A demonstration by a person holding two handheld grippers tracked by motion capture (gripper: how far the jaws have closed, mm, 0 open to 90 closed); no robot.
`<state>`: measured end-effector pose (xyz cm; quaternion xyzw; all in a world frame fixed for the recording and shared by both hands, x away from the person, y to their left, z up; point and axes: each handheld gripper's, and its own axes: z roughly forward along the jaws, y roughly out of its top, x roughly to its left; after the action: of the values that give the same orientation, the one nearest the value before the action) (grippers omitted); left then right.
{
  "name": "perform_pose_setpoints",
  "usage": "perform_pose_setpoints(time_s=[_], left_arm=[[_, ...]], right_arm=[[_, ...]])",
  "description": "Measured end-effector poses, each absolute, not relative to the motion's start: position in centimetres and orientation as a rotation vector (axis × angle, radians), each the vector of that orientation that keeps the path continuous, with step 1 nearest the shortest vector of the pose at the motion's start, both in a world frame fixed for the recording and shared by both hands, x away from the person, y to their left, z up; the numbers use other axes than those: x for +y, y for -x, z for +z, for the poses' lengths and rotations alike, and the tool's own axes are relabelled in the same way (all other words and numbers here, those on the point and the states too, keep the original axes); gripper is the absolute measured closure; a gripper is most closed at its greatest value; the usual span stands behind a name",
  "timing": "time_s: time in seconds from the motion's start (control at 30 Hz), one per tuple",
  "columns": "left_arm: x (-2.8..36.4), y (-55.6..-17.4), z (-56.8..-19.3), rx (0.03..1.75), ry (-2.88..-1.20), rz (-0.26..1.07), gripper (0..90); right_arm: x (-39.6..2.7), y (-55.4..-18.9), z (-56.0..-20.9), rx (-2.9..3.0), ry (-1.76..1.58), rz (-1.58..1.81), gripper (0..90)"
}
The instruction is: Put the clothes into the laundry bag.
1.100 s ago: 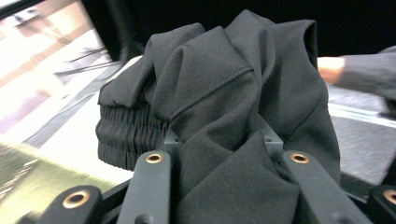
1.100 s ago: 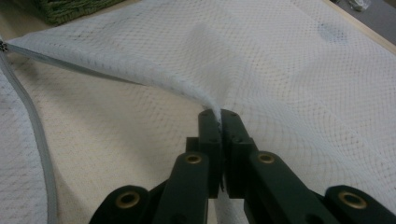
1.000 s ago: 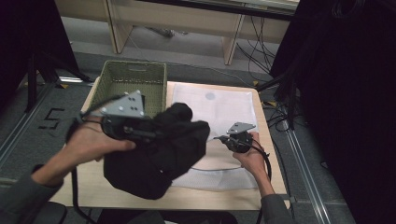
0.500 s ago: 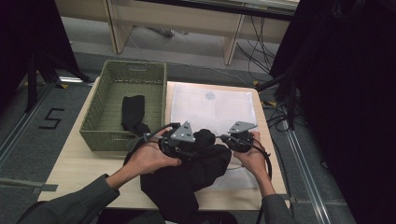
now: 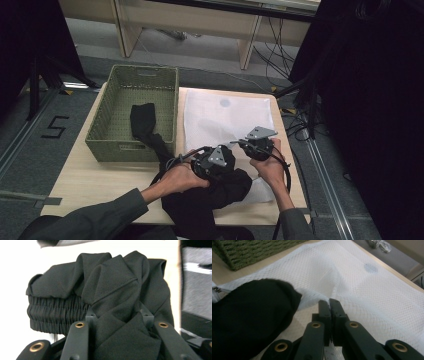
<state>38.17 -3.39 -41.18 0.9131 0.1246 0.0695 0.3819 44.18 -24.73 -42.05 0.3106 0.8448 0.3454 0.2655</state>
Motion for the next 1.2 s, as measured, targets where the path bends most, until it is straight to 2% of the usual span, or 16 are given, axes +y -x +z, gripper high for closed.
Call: perform_pose_setpoints(time_s=[0.2, 0.37, 0.5, 0.67, 0.77, 0.87, 0.97, 1.1, 1.2], left_arm=[[-3.5, -37.6, -40.3, 0.314, -2.283, 0.148, 63.9], [-4.0, -40.6, -42.7, 0.394, -2.338, 0.186, 62.2], [-3.8, -42.9, -44.6, 0.612, -2.225, 0.041, 52.6], [-1.9, -42.8, -41.6, 0.624, -2.189, 0.034, 30.7], [-0.1, -42.5, -39.6, 0.614, -2.165, 0.067, 26.5], [3.2, -42.5, -37.5, 0.620, -2.119, 0.102, 24.7], [7.5, -42.8, -36.0, 0.706, -2.060, 0.172, 25.0], [12.8, -43.6, -36.1, 0.869, -2.052, 0.320, 25.4], [15.2, -44.1, -38.1, 0.936, -2.052, 0.280, 25.4]], right_arm=[[-24.4, -43.9, -41.1, 2.263, -0.849, 1.001, 89.6], [-23.7, -43.5, -40.3, 2.270, -0.814, 1.021, 89.6], [-23.3, -43.5, -40.6, 2.293, -0.784, 1.005, 89.6], [-23.4, -43.7, -41.3, 2.312, -0.802, 0.988, 89.5], [-23.4, -43.6, -41.3, 2.305, -0.797, 0.992, 89.5], [-23.4, -43.4, -41.1, 2.314, -0.778, 1.002, 89.5], [-23.5, -43.5, -41.2, 2.310, -0.784, 1.005, 89.5], [-23.5, -43.5, -41.4, 2.325, -0.798, 0.996, 89.4], [-23.4, -43.5, -41.5, 2.330, -0.798, 0.987, 89.4]])
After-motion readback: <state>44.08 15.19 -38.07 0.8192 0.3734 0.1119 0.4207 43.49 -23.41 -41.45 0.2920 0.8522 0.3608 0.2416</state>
